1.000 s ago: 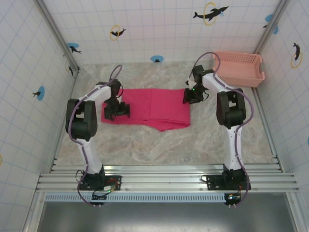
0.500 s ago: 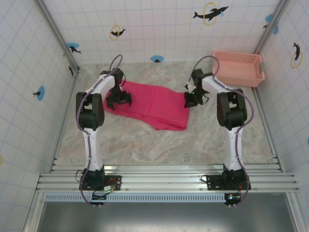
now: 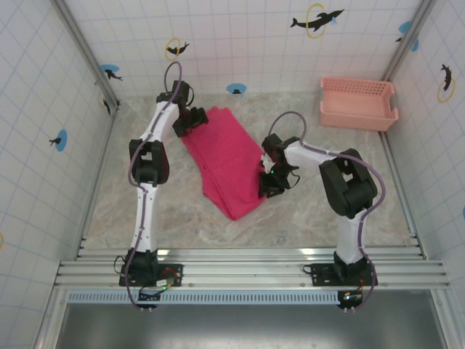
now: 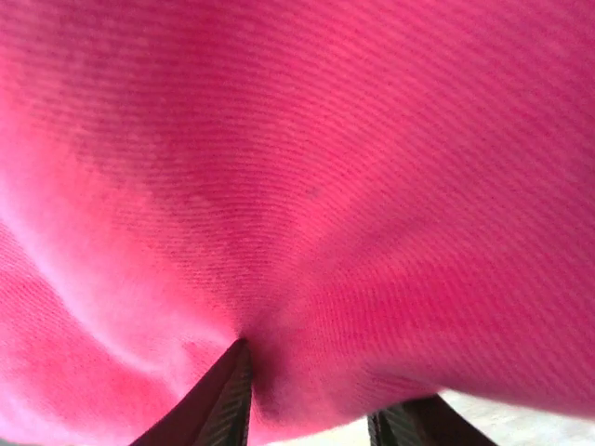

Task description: Roll up the long pants

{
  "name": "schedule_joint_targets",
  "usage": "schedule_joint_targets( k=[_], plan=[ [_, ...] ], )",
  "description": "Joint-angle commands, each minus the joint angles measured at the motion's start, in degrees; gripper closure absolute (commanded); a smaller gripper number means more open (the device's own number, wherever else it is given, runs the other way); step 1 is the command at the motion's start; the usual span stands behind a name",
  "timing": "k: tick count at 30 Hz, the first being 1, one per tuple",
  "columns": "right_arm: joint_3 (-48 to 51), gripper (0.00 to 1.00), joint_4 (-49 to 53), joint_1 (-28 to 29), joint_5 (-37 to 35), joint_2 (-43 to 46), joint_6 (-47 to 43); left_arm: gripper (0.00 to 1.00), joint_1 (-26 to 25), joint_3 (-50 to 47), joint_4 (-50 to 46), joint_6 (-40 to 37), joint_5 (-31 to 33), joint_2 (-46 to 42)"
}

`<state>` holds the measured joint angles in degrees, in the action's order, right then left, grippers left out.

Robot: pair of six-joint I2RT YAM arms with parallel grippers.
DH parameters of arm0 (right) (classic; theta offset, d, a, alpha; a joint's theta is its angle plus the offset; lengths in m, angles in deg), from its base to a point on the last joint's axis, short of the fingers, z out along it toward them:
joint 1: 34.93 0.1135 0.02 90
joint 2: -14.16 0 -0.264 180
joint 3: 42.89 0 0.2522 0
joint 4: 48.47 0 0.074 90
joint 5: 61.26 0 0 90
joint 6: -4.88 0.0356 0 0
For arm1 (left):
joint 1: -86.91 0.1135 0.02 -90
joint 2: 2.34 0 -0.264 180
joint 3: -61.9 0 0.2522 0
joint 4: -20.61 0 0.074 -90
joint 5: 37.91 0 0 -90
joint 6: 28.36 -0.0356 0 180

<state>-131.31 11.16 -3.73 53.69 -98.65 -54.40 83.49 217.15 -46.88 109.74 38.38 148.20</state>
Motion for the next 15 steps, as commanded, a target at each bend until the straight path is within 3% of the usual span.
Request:
schedule_joint_targets(
  k=[1,7,15],
  plan=[
    [1.2,0.54,-1.5,4.3,1.6,3.3,8.6,0.03,-0.7,0.5,7.8,8.3,-5.1,8.0],
    [-4.8,0.45,0.5,8.9,5.2,3.9,10.8,0.02,-1.3,3.8,15.7,13.7,-8.0,11.5],
    [-19.2,0.44,13.6,9.0,6.2,1.7,1.4,0.02,-1.3,3.7,25.9,15.3,-12.4,12.8]
  ],
)
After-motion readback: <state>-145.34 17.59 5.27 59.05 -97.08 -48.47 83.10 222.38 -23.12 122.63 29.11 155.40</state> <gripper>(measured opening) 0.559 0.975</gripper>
